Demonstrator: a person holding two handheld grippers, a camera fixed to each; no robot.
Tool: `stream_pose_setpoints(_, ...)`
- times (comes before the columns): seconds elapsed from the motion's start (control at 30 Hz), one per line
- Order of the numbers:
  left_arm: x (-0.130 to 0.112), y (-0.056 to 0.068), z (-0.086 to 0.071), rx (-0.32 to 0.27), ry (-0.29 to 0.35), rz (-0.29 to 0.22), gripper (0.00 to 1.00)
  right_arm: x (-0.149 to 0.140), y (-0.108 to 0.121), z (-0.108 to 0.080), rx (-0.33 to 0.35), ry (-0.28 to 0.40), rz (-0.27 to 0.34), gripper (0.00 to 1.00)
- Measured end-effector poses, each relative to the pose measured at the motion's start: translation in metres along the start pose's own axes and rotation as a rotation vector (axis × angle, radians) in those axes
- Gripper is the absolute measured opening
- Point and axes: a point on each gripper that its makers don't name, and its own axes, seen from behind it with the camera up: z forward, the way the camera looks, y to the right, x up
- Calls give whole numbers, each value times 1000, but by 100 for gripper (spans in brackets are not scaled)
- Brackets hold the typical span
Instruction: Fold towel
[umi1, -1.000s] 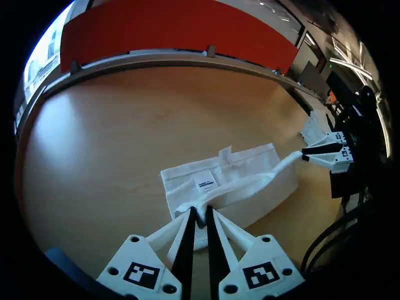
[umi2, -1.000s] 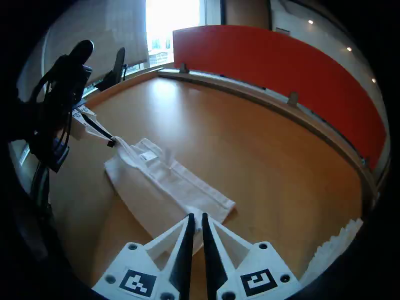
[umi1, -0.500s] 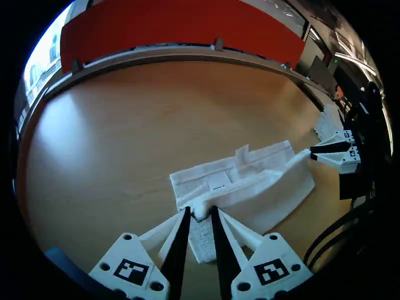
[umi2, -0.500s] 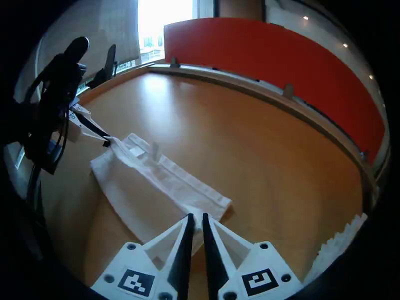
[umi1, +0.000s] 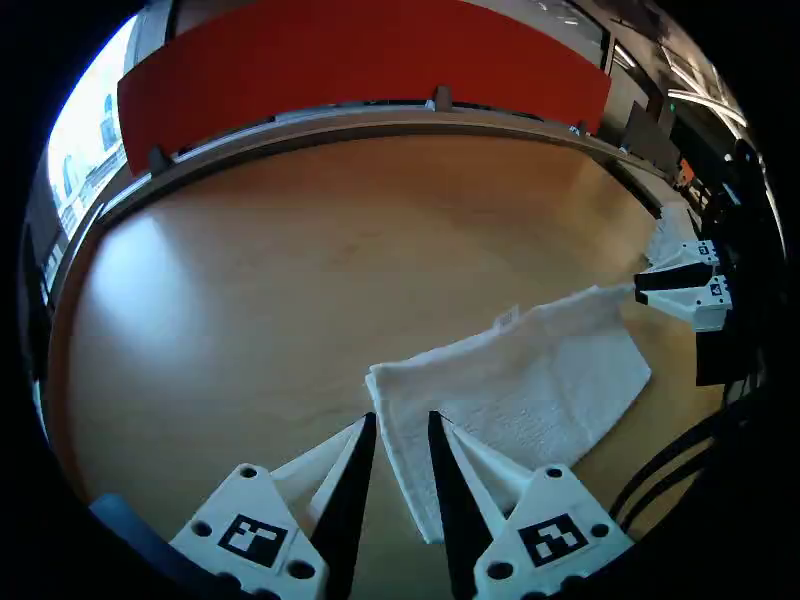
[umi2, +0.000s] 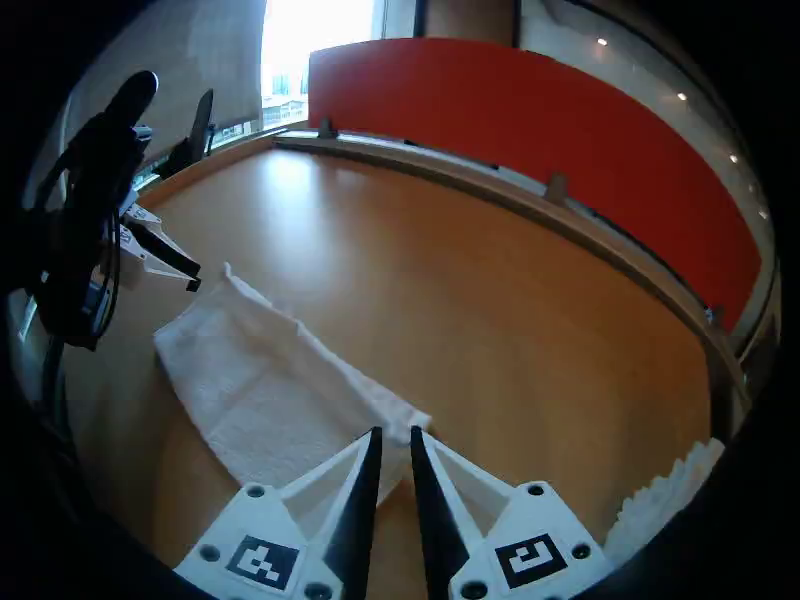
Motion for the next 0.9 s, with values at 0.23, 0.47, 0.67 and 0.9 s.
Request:
stream_pose_setpoints(0.23,5,0,-8,-12,23,-7,86,1,1,-7,-17,7,8,90)
stream_pose_setpoints(0.47,2,1,-15,-16,33,1,97,-3,-7,-14,-14,15,36,96)
stream_pose_setpoints(0.67,-2,5,-23,-21,38,0,97,-10,-13,-21,-16,13,43,96)
stream_pose_setpoints(0.9,-14,11,-33,-25,40,9,97,-18,-21,-33,-20,14,48,96)
